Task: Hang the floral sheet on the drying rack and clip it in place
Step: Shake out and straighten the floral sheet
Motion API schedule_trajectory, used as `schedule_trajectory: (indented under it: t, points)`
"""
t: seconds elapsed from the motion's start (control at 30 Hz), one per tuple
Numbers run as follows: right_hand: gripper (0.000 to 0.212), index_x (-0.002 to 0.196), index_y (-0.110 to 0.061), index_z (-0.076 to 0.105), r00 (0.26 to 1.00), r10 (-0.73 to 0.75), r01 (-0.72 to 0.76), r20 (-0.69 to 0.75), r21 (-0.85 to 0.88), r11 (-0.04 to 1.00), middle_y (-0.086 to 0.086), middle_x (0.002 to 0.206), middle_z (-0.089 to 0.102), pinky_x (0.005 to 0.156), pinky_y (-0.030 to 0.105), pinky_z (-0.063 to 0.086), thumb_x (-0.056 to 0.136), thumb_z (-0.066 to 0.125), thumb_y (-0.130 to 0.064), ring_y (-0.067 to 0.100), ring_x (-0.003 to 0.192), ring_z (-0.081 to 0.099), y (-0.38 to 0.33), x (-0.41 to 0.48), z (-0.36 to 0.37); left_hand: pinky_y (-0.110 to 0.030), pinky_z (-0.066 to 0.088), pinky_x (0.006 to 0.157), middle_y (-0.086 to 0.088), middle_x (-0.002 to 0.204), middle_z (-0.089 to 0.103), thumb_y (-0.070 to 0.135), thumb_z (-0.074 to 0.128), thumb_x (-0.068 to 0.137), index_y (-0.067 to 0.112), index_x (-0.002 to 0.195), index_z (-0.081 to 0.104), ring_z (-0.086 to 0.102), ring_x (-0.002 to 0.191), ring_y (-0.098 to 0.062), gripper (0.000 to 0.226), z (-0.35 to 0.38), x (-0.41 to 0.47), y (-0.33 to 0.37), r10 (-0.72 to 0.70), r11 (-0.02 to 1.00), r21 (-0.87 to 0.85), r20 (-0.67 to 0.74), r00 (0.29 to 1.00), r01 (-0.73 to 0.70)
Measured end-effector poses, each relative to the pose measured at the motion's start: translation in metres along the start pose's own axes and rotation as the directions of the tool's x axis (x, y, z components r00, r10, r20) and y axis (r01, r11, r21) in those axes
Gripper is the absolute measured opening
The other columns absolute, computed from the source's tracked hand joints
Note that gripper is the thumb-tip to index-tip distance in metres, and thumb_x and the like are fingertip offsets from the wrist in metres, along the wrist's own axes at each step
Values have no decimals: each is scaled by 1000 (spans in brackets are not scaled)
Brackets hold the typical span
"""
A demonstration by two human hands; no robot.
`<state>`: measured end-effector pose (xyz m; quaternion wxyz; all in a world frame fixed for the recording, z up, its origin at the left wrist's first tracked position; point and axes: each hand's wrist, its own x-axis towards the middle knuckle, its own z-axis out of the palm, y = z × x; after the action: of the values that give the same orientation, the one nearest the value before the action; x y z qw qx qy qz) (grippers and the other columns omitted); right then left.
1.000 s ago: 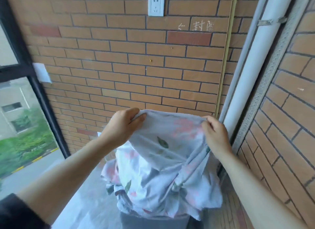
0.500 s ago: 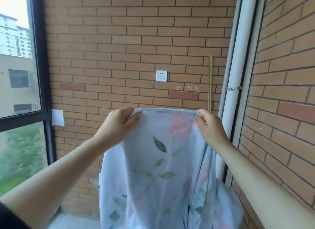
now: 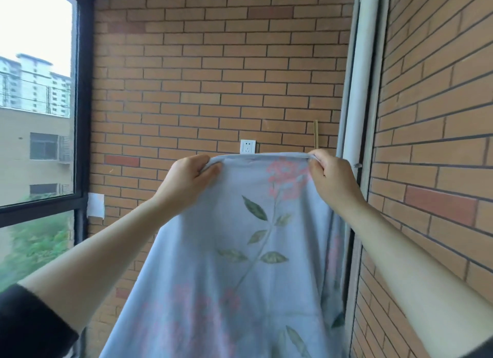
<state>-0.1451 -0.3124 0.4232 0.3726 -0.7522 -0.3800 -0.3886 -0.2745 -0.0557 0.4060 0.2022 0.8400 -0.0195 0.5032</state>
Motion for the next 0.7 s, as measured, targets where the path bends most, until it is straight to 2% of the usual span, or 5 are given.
schedule_trajectory:
  t: [0.1, 0.23, 0.4, 0.6, 0.7]
  points:
    - [25, 74, -13, 45, 999, -30, 29, -33, -32, 999, 1, 53, 35, 50, 32, 22, 98, 38, -13, 19, 51, 31, 1, 12, -15, -33, 24, 49, 2, 54, 30, 36, 51, 90, 15, 60, 27, 28, 52, -17, 44, -10, 16, 28, 82, 996, 51, -68, 994, -79]
    - [22, 76, -10, 46, 994, -90, 84, -69, -89, 992, 1, 53, 37, 50, 34, 24, 97, 39, -11, 25, 53, 36, -3, 25, -31, -33, 24, 49, 2, 53, 30, 30, 53, 94, 15, 59, 26, 28, 50, -17, 47, -14, 25, 42, 90, 991, 105, -97, 991, -79]
    - [19, 79, -16, 50, 990, -96, 112, 106, -166, 980, -6, 55, 40, 56, 37, 35, 94, 40, -10, 29, 63, 45, 0, 4, -13, -32, 25, 48, 2, 52, 34, 45, 44, 86, 14, 59, 29, 32, 52, -20, 44, 3, -16, 16, -3, 992, 123, -13, 1000, 5]
    - [21, 97, -6, 63, 969, -198, 183, -150, -106, 977, -1, 58, 46, 56, 37, 37, 95, 42, -9, 31, 60, 46, -25, 37, -33, -30, 27, 48, -4, 53, 36, 34, 52, 92, 14, 58, 30, 34, 53, -23, 46, -24, 21, 37, 40, 990, 139, -207, 978, -11]
    - [19, 85, -8, 59, 982, -178, 169, -68, -122, 978, -3, 55, 43, 54, 34, 33, 94, 42, -9, 28, 58, 45, -13, 33, -31, -31, 27, 48, -5, 54, 40, 37, 52, 92, 12, 59, 32, 36, 54, -25, 46, -17, 16, 34, 19, 988, 155, -150, 988, 4]
